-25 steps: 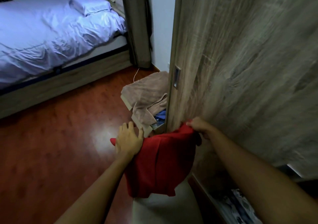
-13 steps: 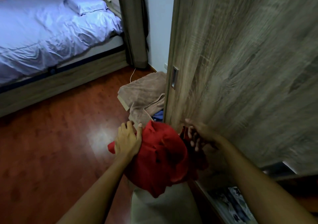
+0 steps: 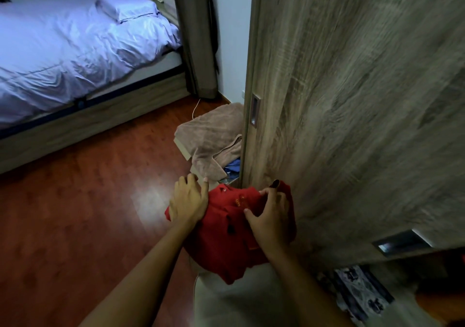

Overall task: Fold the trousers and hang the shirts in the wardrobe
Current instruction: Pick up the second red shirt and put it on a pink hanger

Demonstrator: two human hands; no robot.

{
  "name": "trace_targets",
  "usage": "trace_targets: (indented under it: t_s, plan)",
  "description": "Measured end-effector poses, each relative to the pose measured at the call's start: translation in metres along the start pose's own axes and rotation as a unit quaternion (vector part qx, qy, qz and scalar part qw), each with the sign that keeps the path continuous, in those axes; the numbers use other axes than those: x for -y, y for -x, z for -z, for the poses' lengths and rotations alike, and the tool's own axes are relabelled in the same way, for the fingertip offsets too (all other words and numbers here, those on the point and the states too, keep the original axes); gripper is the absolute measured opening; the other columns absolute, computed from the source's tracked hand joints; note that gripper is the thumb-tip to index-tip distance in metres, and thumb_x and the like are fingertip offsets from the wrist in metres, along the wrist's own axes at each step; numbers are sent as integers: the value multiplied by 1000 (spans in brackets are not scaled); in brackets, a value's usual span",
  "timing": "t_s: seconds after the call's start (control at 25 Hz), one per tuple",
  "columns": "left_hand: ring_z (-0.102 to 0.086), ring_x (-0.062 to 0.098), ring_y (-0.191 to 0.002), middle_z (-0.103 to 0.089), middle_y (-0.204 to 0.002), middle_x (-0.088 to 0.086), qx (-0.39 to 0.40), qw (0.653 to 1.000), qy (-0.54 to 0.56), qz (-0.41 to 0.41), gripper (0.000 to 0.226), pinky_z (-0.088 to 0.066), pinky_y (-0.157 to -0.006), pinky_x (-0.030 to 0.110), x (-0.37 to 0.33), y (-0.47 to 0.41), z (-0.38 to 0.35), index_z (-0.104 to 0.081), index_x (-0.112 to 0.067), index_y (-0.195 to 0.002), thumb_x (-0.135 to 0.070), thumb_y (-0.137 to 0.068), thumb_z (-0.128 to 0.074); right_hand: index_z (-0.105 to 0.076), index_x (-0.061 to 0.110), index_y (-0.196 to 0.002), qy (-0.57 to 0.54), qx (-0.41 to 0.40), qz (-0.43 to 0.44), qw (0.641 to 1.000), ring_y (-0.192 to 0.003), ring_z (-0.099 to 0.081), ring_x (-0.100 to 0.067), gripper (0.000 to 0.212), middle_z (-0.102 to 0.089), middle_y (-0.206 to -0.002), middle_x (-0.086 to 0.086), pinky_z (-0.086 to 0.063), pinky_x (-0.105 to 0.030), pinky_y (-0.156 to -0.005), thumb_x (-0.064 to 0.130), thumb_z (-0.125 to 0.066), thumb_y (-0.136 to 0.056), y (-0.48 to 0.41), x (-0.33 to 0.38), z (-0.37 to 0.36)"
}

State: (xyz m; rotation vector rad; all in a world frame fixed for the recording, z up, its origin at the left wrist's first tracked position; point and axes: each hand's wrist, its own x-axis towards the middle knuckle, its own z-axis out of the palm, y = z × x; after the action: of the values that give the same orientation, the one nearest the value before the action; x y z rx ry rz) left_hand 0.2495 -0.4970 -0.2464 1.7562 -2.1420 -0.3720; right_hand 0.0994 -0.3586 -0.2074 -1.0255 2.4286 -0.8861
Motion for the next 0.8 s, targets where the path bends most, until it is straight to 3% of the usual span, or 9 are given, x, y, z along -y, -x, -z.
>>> trace_targets:
  t_s: [0.12, 0.24, 0.44, 0.52, 0.6, 0.64, 0.72, 0.8]
  plan:
    - [-56, 25, -95, -58, -103, 7, -10, 1000, -2, -1, 43, -45, -72, 39, -2, 2, 1, -55, -17, -105, -54, -98, -35, -49, 28, -117, -33, 23, -20, 999, -112, -57, -17, 52, -59, -122, 2, -50, -36, -91, 33, -79, -75, -1, -11, 4]
    - [-57, 27, -97, -58, -105, 8, 8, 1000, 4, 6, 42, -46, -75, 41, -1, 1, 1, -55, -16, -106, -52, -96, -37, -63, 20, -114, -64, 69, -5, 996, -107, -63, -18, 33, -68, -113, -1, -45, -25, -87, 22, -73, -83, -1, -13, 9]
    - [-55, 34, -109, -57, -116, 13, 75, 995, 33, 57, 47, -46, -92, 49, -2, -1, 9, -53, -12, -113, -47, -82, -57, -75, 14, -106, -56, -52, 91, 993, -90, -59, -11, 28, -66, -100, -2, -53, -30, -88, 2, -60, -85, -4, 3, 29]
    - [-51, 28, -118, -54, -123, 6, 86, 983, 159, -21, 62, -44, -99, 47, -14, 3, 30, -52, -17, -121, -51, -70, -63, -76, 15, -103, -79, -77, 126, 986, -83, -57, -8, 30, -60, -90, 3, -55, -27, -82, -2, -62, -84, -9, 11, 49]
    - [-44, 15, -130, -49, -135, -4, 133, 936, 271, -182, 66, -36, -112, 35, -41, 11, 62, -50, -27, -130, -44, -70, -73, -77, 19, -102, -108, -89, 169, 976, -77, -58, -10, 31, -56, -83, 4, -53, -21, -75, -2, -68, -82, -8, 24, 71]
    - [-38, 10, -135, -45, -141, -8, 167, 913, 273, -254, 67, -30, -116, 30, -59, 15, 80, -48, -32, -133, -40, -73, -77, -78, 20, -101, -119, -92, 195, 969, -75, -58, -10, 30, -54, -81, 5, -52, -18, -72, -1, -69, -81, -5, 31, 83]
    - [-37, 6, -136, -47, -141, -12, 190, 893, 222, -343, 60, -24, -118, 33, -91, 19, 105, -53, -34, -130, -43, -76, -77, -78, 19, -101, -137, -91, 252, 954, -78, -56, -7, 27, -52, -80, 9, -47, -8, -70, 1, -71, -81, 5, 46, 106]
    - [-52, 3, -113, -61, -117, -9, 158, 894, 183, -378, 39, -34, -112, 38, -113, 23, 124, -65, -26, -111, -46, -79, -76, -78, 15, -100, -151, -102, 292, 939, -82, -56, 0, 27, -52, -82, 11, -45, -5, -71, -1, -72, -80, 16, 58, 132]
